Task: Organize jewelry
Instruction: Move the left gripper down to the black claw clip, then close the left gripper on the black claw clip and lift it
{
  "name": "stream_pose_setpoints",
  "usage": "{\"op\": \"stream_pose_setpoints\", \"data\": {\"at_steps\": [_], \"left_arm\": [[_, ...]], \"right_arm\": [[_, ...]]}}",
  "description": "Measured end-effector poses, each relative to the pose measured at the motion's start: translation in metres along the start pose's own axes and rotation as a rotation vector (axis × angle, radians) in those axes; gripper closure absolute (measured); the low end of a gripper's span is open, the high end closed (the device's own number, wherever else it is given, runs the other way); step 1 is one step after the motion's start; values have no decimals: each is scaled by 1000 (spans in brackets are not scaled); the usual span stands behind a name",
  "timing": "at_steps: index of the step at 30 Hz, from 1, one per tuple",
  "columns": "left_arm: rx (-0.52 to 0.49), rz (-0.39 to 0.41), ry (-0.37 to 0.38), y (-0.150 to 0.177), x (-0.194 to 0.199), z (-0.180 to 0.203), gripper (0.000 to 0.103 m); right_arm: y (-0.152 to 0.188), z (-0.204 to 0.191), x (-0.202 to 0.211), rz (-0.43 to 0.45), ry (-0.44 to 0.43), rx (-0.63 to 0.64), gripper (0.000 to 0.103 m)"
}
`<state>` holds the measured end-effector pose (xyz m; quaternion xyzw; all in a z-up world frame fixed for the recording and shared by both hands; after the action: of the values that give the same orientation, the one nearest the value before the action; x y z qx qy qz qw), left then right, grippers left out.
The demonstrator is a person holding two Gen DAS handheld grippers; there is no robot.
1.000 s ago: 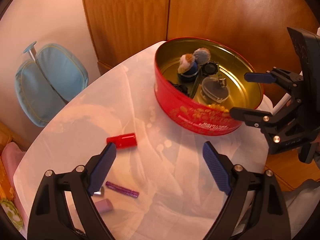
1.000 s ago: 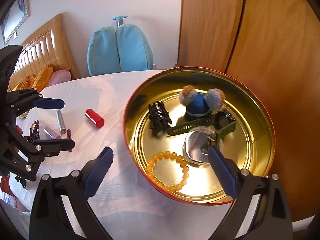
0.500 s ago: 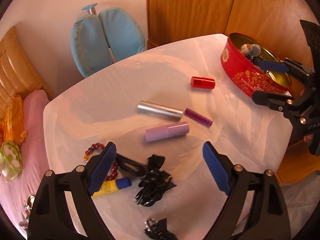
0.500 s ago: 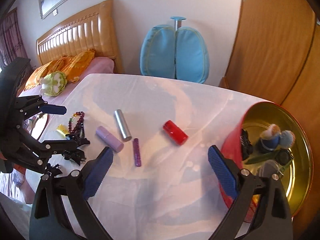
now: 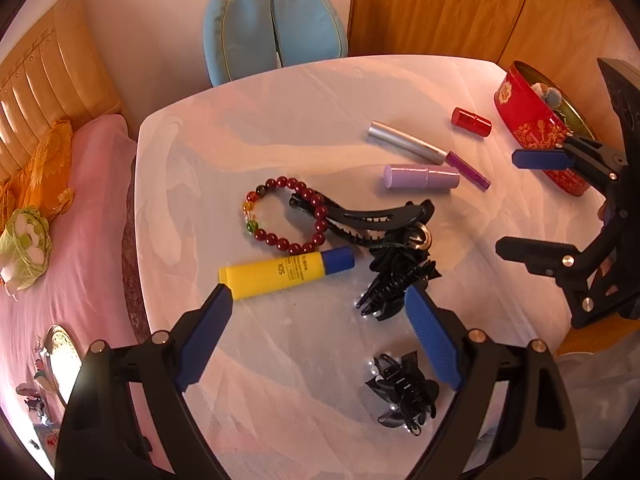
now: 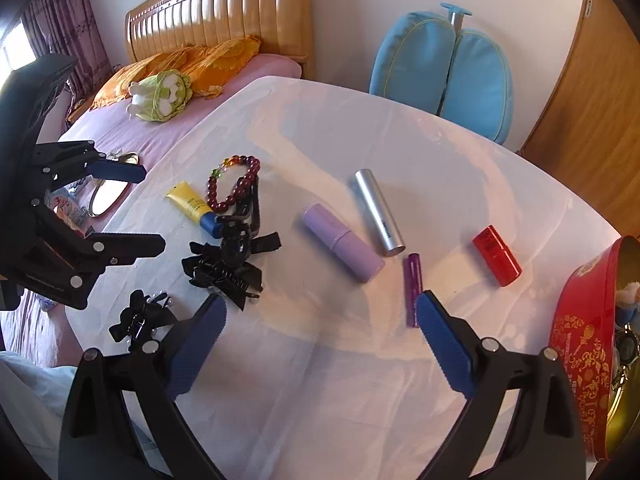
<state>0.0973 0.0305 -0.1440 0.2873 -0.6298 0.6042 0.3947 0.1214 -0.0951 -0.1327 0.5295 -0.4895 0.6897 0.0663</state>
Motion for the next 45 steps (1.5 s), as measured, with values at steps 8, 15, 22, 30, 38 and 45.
{"op": "stream_pose_setpoints", "data": {"at_steps": [8,15,22,30,38,45], "left_arm": [[-33,-11,58,-5,-19,17,17],[-113,-22,103,-13,-36,53,17],[-190,-20,76,-19,-49,76,50],[-113,-9,105,-31,-48,64,97],[-120,38,136,-52,-28,61,103],[-109,30,112,-51,-34,57,29]], "right_arm": [[6,-1,4,-14,22,3,6],[24,29,15,-27,75,-60,6],[42,53,33,-24,120,-103,6],[47,62,41,-17,145,-119,6],[39,61,40,-4,137,-110,6],[37,66,41,-2,144,-116,6]]}}
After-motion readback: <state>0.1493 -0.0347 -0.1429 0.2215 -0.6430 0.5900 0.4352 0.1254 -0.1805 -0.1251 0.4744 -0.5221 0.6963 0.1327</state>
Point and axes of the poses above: each gripper's, at about its wrist camera, not at the fingertips, and x roughly against the way its jaws point, z to its right, y to its underside, the point moved 7 cm from there along -x, roughly the way its jaws point, and after that the axes turned 7 degrees about z, right-handed, at the moved point
